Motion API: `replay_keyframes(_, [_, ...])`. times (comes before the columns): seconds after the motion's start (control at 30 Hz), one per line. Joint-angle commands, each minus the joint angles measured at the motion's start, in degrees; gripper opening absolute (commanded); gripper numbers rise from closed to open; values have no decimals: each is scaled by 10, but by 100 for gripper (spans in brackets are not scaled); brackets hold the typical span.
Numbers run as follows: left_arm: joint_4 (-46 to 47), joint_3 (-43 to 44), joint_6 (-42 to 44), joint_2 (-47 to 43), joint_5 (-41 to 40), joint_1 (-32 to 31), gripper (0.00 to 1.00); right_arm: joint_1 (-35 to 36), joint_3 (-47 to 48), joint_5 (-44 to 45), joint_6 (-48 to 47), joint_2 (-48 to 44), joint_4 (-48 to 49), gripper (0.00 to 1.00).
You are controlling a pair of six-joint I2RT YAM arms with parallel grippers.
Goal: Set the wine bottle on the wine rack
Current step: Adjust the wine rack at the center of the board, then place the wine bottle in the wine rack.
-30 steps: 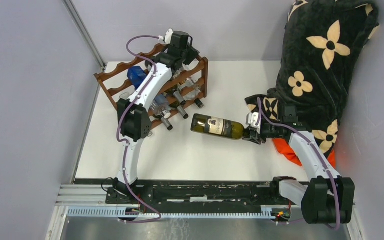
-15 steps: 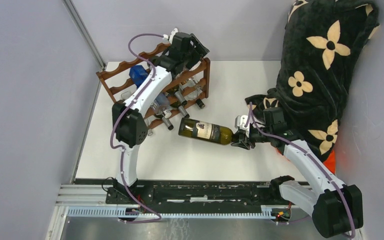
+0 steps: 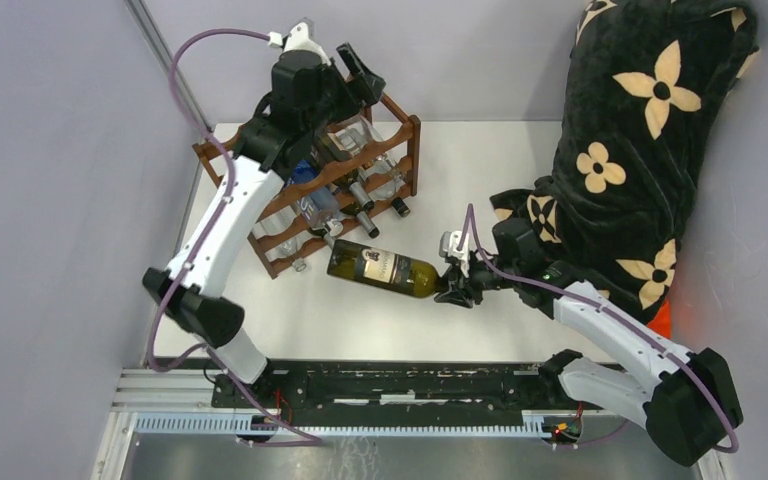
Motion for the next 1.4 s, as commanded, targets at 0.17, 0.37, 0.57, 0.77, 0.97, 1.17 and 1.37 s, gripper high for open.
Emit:
replay_keyframes(0.17, [52, -197, 224, -271, 10, 0, 97, 129, 68, 91, 184, 52, 204, 0])
replay_keyframes(0.37, [2, -257, 245, -395, -55, 0, 97, 207, 111, 179, 278, 106, 258, 0])
replay_keyframes(0.57, [-40, -292, 247, -464, -112, 0, 97, 242, 157, 251, 345, 167, 292, 0])
replay_keyframes(0.77, [-71, -283, 258, -476, -129, 1, 97, 266, 210, 268, 406, 225, 295, 0])
replay_keyframes(0.97, [-72, -280, 270, -475, -136, 0, 97, 286, 271, 305, 436, 276, 238, 0])
replay_keyframes(1.17, [-73, -284, 275, -474, -135, 0, 97, 292, 270, 330, 467, 282, 254, 0])
replay_keyframes(1.37, [-74, -291, 274, -475, -134, 1, 97, 302, 332, 357, 487, 322, 215, 0])
